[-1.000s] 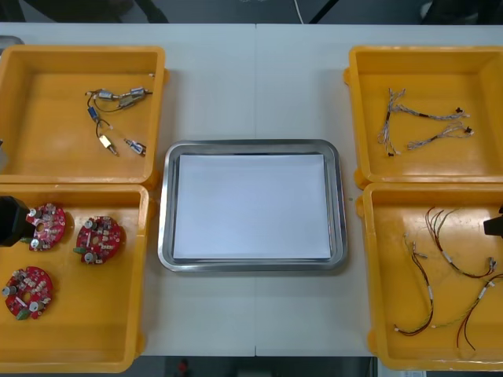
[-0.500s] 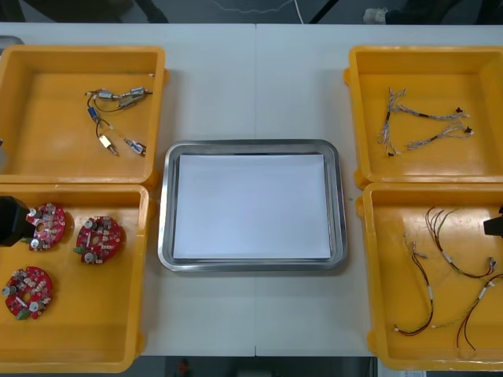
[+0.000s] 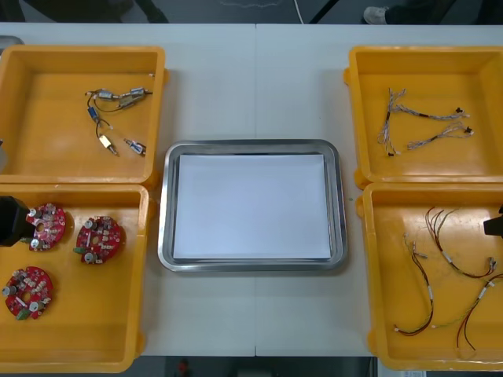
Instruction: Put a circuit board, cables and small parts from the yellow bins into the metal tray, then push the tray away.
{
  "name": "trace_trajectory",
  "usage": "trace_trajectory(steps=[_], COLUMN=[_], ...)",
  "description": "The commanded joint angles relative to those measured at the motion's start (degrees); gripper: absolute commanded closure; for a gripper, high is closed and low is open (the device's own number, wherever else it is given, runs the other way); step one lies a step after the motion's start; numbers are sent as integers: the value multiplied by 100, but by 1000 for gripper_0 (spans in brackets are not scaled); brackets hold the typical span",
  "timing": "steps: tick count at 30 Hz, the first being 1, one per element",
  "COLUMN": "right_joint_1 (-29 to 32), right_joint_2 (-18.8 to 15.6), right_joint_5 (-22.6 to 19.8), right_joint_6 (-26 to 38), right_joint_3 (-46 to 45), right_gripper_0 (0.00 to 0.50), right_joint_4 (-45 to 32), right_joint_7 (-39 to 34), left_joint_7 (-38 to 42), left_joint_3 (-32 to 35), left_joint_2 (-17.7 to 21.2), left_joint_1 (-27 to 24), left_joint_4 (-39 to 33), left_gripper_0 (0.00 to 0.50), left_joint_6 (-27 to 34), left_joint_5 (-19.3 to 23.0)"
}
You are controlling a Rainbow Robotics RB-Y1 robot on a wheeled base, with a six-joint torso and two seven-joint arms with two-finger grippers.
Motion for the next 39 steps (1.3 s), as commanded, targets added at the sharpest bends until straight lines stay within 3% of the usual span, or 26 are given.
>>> trace_trajectory(steps=[1, 26, 29, 39], right_joint_1=[100, 100, 249, 522], right_joint_2=[-202, -202, 9, -9], right_joint_5=[24, 24, 24, 252], right_joint_6=[15, 15, 15, 15], right_joint_3=[-147, -147, -50, -41], right_gripper_0=[0, 0, 0, 0], right_joint_4=[-171, -171, 31, 22], right_joint_7=[-28, -28, -46, -81], left_joint_7=[-259, -259, -259, -338], left_joint_3=[141, 141, 53, 71], left_joint_2=[234, 234, 93, 216], left_joint_1=[82, 82, 205, 258], left_joint_4=[-156, -156, -42, -42], left_gripper_0=[0, 0, 0, 0], left_joint_6=[32, 32, 32, -193], left_joint_5=[-13, -13, -13, 75])
